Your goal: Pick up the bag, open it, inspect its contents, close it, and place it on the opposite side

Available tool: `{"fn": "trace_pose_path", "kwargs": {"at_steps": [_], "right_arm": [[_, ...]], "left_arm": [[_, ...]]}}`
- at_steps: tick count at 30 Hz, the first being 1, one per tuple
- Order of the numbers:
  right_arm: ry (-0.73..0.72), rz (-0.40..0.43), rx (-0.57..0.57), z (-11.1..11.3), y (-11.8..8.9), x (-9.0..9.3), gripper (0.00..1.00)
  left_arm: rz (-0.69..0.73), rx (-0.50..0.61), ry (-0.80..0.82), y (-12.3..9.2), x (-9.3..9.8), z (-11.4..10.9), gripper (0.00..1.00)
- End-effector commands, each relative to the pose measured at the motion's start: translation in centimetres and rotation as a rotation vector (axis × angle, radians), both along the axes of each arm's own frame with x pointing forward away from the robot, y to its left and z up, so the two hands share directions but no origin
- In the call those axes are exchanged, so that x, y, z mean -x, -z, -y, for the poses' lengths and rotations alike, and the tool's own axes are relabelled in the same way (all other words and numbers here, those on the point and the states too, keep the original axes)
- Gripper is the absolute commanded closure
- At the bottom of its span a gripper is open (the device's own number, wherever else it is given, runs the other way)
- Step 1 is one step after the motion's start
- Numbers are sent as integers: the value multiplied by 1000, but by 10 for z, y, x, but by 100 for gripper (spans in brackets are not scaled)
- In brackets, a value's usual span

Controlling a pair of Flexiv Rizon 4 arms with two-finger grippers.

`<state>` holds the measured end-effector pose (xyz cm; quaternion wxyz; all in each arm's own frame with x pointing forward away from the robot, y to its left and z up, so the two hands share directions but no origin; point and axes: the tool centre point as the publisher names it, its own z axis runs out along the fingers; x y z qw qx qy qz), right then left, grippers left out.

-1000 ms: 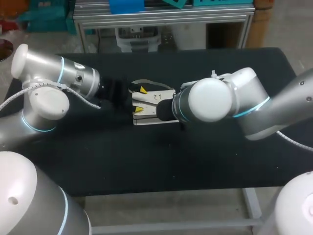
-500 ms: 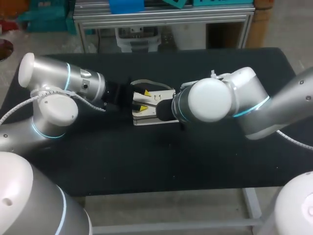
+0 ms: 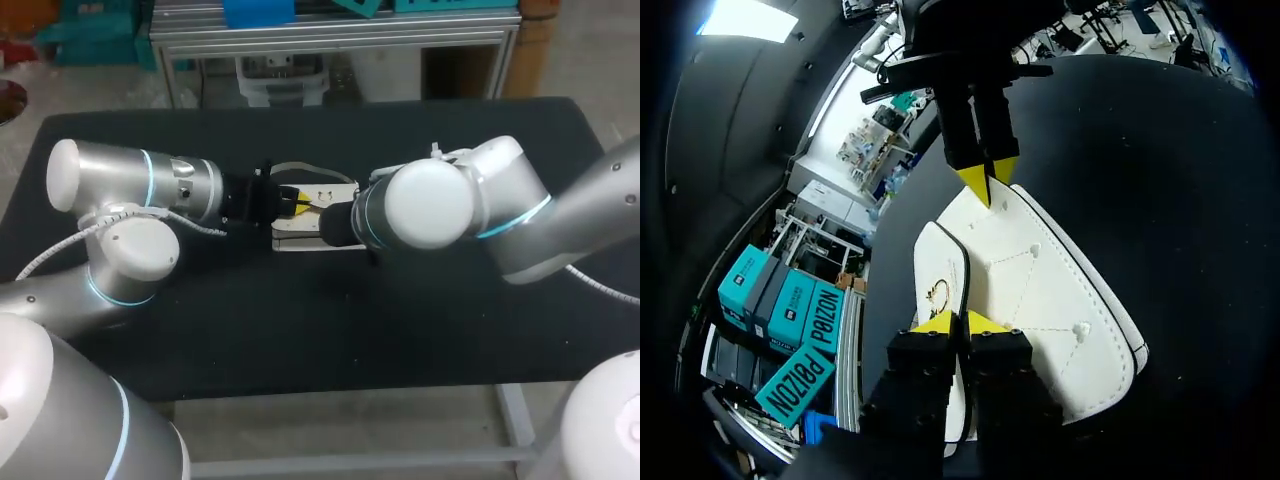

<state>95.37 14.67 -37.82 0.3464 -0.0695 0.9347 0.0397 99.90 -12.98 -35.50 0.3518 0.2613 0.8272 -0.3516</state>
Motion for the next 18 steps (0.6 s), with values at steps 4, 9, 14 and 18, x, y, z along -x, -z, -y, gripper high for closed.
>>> {"fn": "trace_pose_path", "kwargs": {"at_steps": [4,9,14,18], "right_arm": [[-2,3,-2,0,2,2,100],[-2,3,-2,0,2,2,100],[-2,3,-2,0,2,2,100],[-2,3,-2,0,2,2,100]], "left_arm": [[-135,24,-15,-15,-5,-1,100],[-285,30,-40,-29,-11,-1,100],[-439,25,-71,-38,-23,-3,100],[-524,9,-99,-41,-33,-5,100]]}}
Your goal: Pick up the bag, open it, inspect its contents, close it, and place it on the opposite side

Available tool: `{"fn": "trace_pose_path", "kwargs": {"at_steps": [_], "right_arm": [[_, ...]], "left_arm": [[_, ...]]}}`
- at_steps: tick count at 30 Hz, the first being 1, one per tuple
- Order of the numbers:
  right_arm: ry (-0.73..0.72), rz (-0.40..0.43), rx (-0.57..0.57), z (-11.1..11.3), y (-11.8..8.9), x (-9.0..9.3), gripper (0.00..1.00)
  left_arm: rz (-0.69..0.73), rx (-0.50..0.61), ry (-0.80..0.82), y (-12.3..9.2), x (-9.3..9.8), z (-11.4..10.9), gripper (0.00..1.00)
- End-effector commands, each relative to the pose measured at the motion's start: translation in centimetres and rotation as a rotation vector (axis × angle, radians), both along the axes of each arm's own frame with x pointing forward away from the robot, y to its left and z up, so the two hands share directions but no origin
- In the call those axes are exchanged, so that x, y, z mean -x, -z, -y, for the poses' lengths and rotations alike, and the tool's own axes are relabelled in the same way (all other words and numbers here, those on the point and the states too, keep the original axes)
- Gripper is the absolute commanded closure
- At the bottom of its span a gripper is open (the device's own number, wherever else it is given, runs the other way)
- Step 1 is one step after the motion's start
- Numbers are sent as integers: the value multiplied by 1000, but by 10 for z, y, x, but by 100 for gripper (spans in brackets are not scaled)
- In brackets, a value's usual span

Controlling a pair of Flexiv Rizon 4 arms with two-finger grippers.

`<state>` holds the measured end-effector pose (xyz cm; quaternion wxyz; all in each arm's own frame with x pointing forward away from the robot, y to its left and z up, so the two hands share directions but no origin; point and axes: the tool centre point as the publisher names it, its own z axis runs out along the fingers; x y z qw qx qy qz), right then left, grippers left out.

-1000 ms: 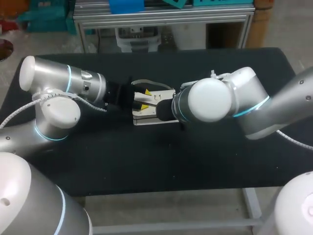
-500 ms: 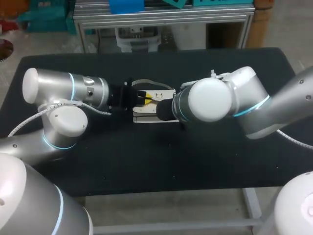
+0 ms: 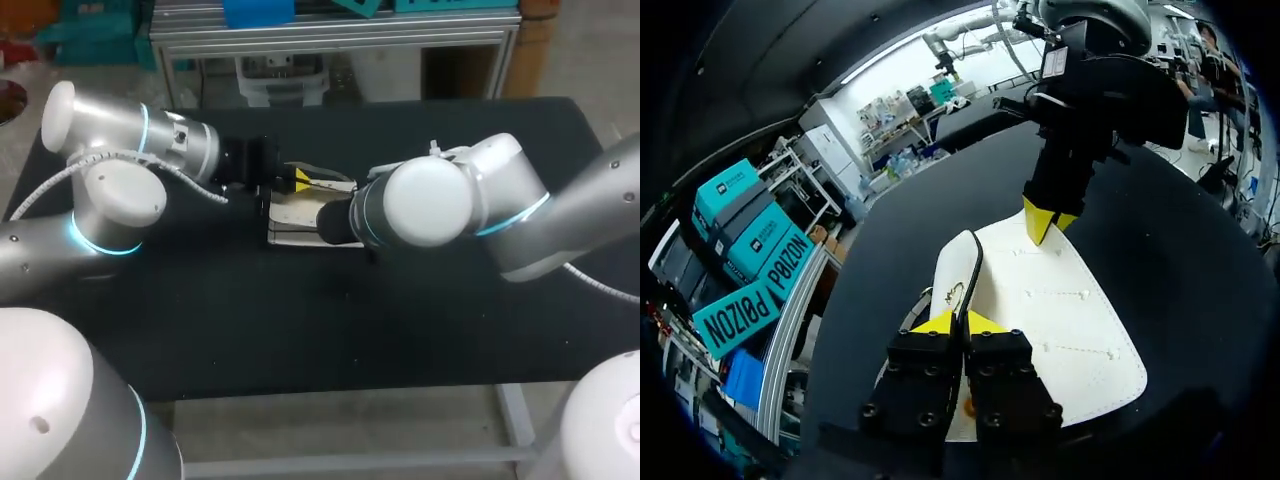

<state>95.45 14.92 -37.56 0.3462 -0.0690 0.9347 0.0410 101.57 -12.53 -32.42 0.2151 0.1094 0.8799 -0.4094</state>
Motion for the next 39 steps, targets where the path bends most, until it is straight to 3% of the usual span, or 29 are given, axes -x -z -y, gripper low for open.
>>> {"fn": "trace_pose_path", "kwargs": {"at_steps": [1,9,13,15,16,21,27,31,32,39], "right_arm": [[-2,3,1,2,4,2,100],[-2,3,1,2,4,2,100],[-2,3,1,2,4,2,100],[-2,3,1,2,4,2,100],[-2,3,1,2,4,2,100],[-2,3,1,2,4,2,100],[-2,3,1,2,4,2,100],[-2,3,1,2,4,2,100],[-2,3,1,2,4,2,100],[-2,3,1,2,4,2,100]], "left_arm": [[-136,-70,55,-10,-18,-1,100],[-202,-80,38,-7,-24,-2,100],[-199,-111,75,0,-16,-1,100],[-186,-128,75,6,-12,-1,61],[-182,-129,78,8,-10,-1,51],[-132,-145,72,20,-5,1,29],[-100,-152,41,27,-13,6,29],[-116,-149,24,32,-21,9,42],[-122,-147,22,32,-23,9,51],[-129,-164,-2,34,-30,11,55]]}}
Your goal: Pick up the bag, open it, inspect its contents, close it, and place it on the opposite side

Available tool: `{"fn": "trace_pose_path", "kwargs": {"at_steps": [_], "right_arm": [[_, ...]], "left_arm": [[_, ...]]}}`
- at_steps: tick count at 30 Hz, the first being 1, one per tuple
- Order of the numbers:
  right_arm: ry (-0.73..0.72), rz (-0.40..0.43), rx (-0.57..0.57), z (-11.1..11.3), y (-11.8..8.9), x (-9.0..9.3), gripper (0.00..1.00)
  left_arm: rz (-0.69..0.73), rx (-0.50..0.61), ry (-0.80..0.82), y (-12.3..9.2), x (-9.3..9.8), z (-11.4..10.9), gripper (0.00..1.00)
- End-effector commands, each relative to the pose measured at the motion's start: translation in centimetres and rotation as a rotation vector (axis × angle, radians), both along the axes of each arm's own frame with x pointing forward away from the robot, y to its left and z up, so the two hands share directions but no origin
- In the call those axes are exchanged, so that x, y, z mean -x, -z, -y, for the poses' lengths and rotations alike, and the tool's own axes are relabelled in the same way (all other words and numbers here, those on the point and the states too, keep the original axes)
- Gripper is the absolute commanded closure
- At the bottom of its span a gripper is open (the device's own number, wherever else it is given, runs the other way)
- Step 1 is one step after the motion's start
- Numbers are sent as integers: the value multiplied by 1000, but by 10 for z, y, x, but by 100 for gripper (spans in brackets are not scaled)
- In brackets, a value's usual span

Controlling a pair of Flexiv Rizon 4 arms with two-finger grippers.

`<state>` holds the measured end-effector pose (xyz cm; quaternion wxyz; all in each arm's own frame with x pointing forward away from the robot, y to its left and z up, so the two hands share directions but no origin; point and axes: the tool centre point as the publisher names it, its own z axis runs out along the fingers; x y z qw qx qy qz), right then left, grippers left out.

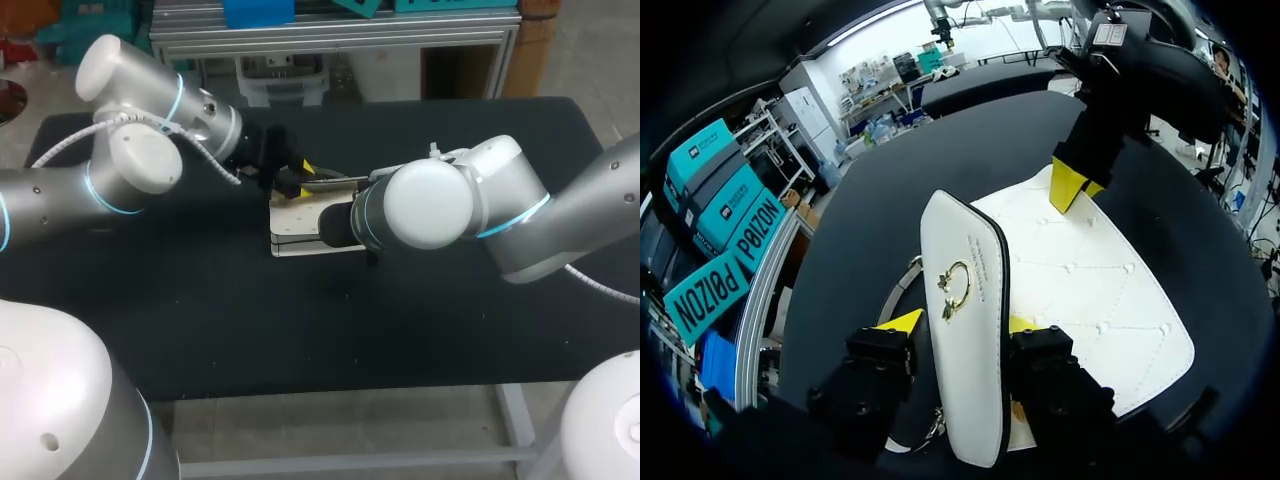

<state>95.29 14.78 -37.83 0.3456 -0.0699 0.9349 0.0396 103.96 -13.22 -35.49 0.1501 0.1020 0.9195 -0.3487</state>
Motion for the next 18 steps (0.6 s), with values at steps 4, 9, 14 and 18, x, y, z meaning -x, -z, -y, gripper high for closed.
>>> {"fn": "trace_pose_path", "kwargs": {"at_steps": [4,9,14,18], "right_arm": [[-1,4,-3,1,1,1,100],[-1,4,-3,1,1,1,100],[-1,4,-3,1,1,1,100],[-1,4,-3,1,1,1,100]], "left_arm": [[-8,-25,-18,6,-11,3,55],[-19,-29,-34,6,-16,2,75],[-32,-34,-42,8,-19,1,100],[-59,-33,-51,9,-21,0,100]]}}
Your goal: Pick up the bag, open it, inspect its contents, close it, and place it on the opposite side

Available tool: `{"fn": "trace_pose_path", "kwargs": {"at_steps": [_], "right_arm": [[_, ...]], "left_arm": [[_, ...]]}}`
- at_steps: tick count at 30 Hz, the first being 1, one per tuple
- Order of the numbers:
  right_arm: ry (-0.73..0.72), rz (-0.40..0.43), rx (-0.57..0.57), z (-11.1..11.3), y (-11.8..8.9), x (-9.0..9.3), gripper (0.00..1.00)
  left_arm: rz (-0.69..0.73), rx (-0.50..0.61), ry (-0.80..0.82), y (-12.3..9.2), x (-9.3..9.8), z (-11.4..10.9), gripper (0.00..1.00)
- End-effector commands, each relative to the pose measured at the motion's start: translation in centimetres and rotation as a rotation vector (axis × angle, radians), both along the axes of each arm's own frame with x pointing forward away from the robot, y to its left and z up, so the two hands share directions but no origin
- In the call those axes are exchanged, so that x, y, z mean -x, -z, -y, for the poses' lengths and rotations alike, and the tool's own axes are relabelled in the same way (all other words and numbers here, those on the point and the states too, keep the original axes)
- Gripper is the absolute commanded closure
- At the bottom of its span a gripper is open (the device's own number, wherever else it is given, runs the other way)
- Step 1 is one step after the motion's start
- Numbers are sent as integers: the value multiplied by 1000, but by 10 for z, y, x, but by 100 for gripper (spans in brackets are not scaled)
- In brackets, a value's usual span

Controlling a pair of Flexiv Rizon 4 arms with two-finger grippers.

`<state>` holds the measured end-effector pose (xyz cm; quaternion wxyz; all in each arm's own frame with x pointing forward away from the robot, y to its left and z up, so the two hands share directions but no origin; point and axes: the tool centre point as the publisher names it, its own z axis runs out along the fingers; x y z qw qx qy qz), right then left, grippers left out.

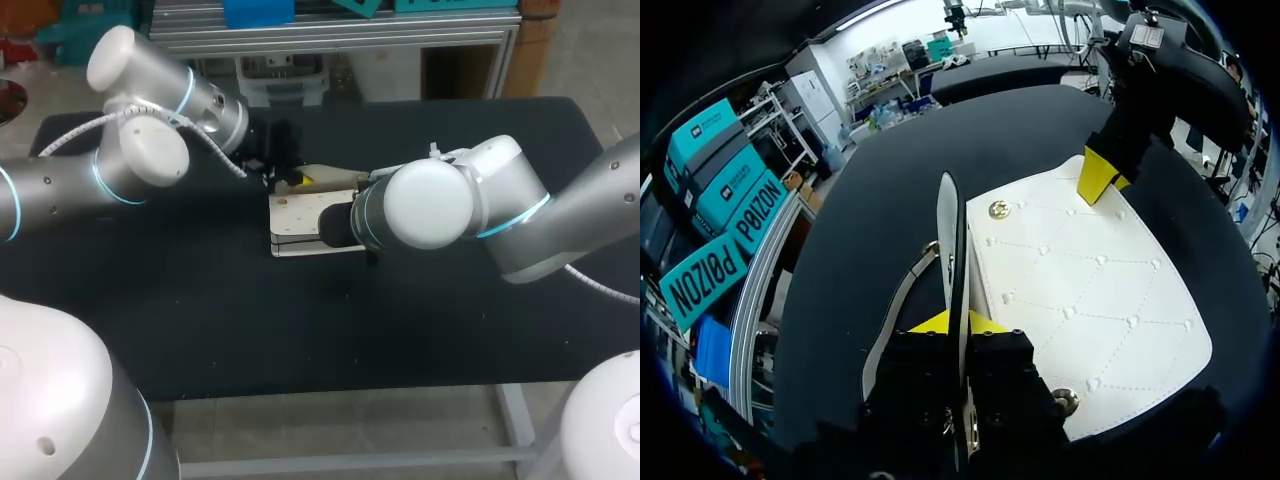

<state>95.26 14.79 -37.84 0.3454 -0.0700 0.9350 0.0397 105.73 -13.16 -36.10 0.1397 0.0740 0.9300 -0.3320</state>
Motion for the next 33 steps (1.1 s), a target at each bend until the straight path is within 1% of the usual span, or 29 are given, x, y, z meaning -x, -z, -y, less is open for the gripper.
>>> {"fn": "trace_pose_path", "kwargs": {"at_steps": [1,7,10,11,12,13,18,24,28,31,32,33], "right_arm": [[-1,5,-3,1,1,0,100],[-1,5,-3,1,1,0,100],[-3,-12,-15,0,-2,2,100],[-7,-23,-19,0,-4,2,64],[-12,-30,-27,0,-6,2,17],[-14,-28,-31,-1,-8,3,0],[-26,-52,-52,-1,-22,10,0],[-38,-64,-74,1,-49,22,0],[-41,-30,-72,2,-70,27,0],[-40,-2,-58,3,-81,28,0],[-43,5,-56,4,-83,28,2],[-43,12,-54,4,-86,28,15]], "left_arm": [[-32,5,0,3,-4,0,100],[-79,42,3,-2,-3,-2,100],[-82,50,2,-5,-1,-2,100],[-85,54,0,-6,-1,-2,100],[-85,57,-7,-7,-1,-1,100],[-88,61,-13,-9,0,-1,100],[-85,73,-49,-23,-1,-1,100],[-72,71,-96,-43,2,-1,100],[-57,64,-115,-57,8,-1,100],[-46,57,-120,-66,15,1,100],[-44,56,-121,-70,18,1,100],[-38,52,-121,-73,20,2,100]]}}
